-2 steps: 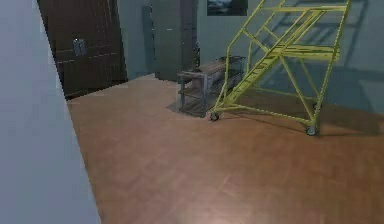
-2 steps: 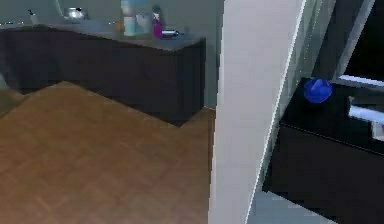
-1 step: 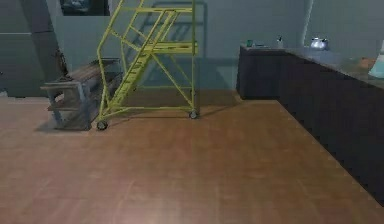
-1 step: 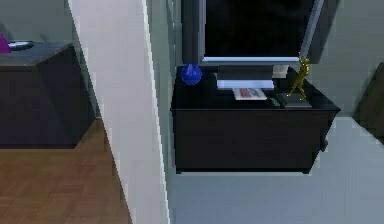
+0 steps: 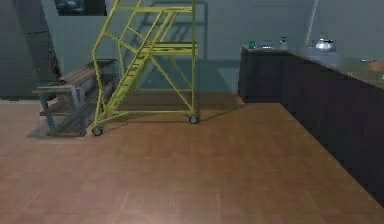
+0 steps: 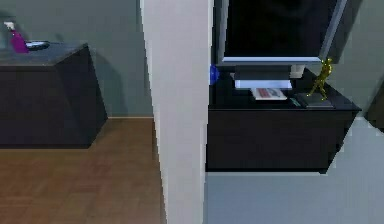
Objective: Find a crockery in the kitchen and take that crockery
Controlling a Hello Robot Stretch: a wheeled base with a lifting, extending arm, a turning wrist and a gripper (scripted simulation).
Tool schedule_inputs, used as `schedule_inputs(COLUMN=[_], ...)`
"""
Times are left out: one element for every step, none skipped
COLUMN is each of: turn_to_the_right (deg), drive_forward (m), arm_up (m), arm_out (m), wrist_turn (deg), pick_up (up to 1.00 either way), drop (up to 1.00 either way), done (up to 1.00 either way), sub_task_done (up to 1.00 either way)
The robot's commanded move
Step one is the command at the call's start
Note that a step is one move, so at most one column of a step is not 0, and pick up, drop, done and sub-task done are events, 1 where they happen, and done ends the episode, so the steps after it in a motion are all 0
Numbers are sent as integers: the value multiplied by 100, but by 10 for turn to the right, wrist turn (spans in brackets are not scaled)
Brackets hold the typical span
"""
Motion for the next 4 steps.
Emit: schedule_inputs(turn_to_the_right=[330, 0, 0, 90], drive_forward=[0, 100, 100, 0], arm_up=[0, 0, 0, 0], arm_out=[0, 0, 0, 0], wrist_turn=[0, 0, 0, 0], pick_up=[0, 0, 0, 0], drop=[0, 0, 0, 0], done=[0, 0, 0, 0], sub_task_done=[0, 0, 0, 0])
